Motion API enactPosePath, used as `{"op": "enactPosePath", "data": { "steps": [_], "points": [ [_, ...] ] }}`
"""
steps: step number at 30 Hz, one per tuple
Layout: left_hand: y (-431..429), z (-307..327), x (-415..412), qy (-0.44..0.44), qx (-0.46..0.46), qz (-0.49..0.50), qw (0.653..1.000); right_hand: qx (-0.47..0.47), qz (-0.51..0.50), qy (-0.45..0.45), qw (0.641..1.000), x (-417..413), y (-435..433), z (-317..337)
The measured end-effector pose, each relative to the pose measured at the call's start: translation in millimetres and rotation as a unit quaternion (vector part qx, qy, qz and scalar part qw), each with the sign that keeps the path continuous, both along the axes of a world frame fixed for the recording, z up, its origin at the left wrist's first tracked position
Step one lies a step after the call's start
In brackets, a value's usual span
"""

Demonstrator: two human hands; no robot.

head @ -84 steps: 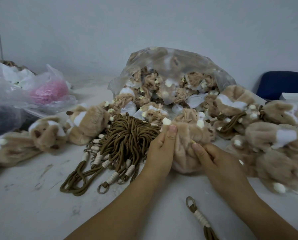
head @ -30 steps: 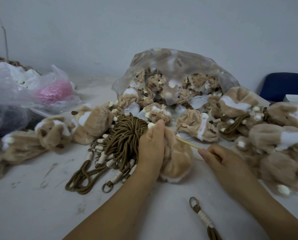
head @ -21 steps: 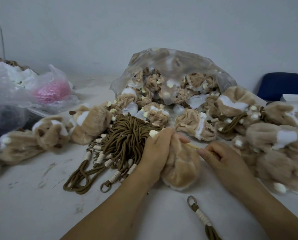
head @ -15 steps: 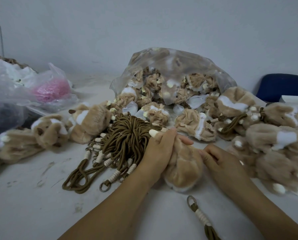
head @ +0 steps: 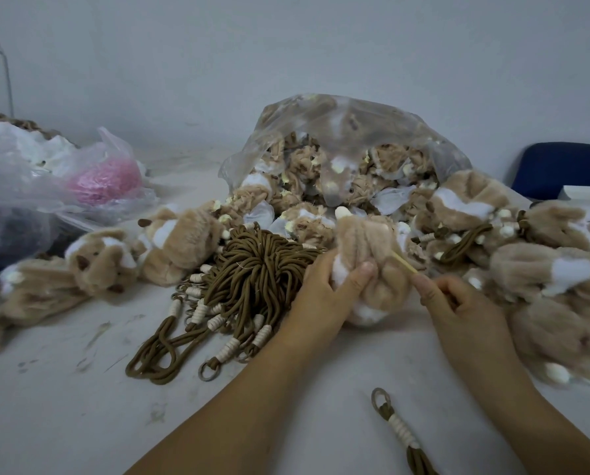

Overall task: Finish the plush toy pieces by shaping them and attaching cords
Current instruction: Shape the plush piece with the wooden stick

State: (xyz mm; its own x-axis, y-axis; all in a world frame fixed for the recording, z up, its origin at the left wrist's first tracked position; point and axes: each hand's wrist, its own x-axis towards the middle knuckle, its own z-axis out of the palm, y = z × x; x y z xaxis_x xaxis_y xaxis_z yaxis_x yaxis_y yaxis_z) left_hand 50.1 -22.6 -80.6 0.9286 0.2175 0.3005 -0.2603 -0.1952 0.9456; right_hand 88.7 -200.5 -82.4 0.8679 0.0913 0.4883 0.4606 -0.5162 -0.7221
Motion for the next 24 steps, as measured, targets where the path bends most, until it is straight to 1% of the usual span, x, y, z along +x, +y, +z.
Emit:
{"op": "enactPosePath", "data": {
  "steps": [1, 3, 5, 7, 10, 11, 15, 18, 21, 24],
  "points": [
    [1, -2, 2, 0.009, 0.042, 0.029, 0.999, 0.008, -0.003, 0.004, 1.0, 0, -1, 0],
    [5, -7, 4, -0.002, 0.116, 0.074, 0.99, 0.015, -0.004, 0.01, 1.0, 0, -2, 0],
    [9, -8, 4, -0.019, 0.155, 0.105, 0.982, 0.004, -0.003, 0.007, 1.0, 1, -2, 1],
    [13, -8, 4, -0.034, 0.149, 0.132, 0.979, -0.018, 0.001, -0.005, 1.0, 2, -2, 2],
    [17, -3, 3, -0.064, 0.08, 0.167, 0.981, -0.042, 0.004, -0.017, 0.999, 1, -2, 5],
    [19, -2, 3, -0.076, 0.073, 0.179, 0.978, -0.049, 0.003, -0.019, 0.999, 0, -3, 6],
    [23, 1, 4, -0.119, 0.089, 0.243, 0.959, -0.072, -0.008, -0.042, 0.997, 1, -5, 6],
    [26, 6, -1, -0.154, 0.086, 0.283, 0.943, -0.099, -0.007, -0.044, 0.994, 2, -4, 3],
    [28, 8, -2, -0.162, 0.086, 0.285, 0.941, -0.117, -0.001, -0.014, 0.993, 3, -4, 0],
    [29, 4, 1, -0.161, 0.11, 0.285, 0.938, -0.116, -0.001, 0.027, 0.993, 2, -4, -1]
  ]
}}
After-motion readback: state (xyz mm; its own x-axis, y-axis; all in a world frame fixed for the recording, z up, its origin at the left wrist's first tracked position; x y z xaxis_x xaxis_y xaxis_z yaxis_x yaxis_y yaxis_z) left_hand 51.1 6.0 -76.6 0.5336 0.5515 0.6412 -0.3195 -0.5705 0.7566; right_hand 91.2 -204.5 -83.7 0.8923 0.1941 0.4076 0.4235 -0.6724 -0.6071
